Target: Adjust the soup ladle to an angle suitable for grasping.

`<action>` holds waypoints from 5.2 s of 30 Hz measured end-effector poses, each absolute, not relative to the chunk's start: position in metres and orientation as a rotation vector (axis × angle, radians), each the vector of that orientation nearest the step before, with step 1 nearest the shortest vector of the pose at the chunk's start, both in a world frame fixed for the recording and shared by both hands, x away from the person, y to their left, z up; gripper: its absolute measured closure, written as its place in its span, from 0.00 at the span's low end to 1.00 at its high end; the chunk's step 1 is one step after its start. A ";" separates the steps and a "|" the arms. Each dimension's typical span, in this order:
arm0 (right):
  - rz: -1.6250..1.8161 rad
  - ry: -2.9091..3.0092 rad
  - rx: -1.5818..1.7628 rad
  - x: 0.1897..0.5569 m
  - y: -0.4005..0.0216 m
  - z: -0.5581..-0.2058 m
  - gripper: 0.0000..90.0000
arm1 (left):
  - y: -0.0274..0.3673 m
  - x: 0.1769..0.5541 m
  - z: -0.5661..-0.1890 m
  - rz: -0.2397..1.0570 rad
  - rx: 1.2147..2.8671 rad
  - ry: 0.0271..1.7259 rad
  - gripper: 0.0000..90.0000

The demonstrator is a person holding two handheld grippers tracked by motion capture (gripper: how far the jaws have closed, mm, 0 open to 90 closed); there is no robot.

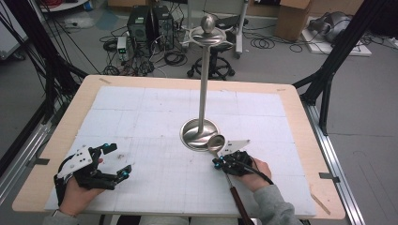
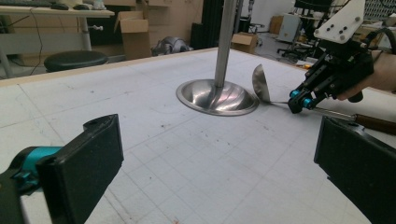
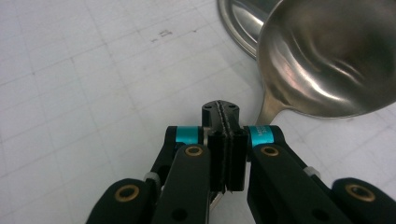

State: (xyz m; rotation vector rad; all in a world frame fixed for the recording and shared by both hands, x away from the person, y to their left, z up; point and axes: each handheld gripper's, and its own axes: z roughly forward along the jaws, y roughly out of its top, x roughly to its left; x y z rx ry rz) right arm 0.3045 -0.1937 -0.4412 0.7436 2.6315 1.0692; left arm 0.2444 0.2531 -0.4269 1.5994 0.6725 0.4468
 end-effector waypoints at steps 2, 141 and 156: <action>1.065 2.624 0.761 0.305 -0.197 -0.441 1.00 | 0.253 0.245 -0.427 0.447 1.601 0.669 0.02; 1.149 2.619 0.731 0.229 -0.250 -0.445 1.00 | 0.242 0.249 -0.428 0.438 1.637 0.651 0.02; 1.121 2.579 0.744 0.250 -0.216 -0.446 1.00 | 0.242 0.249 -0.428 0.442 1.632 0.648 0.02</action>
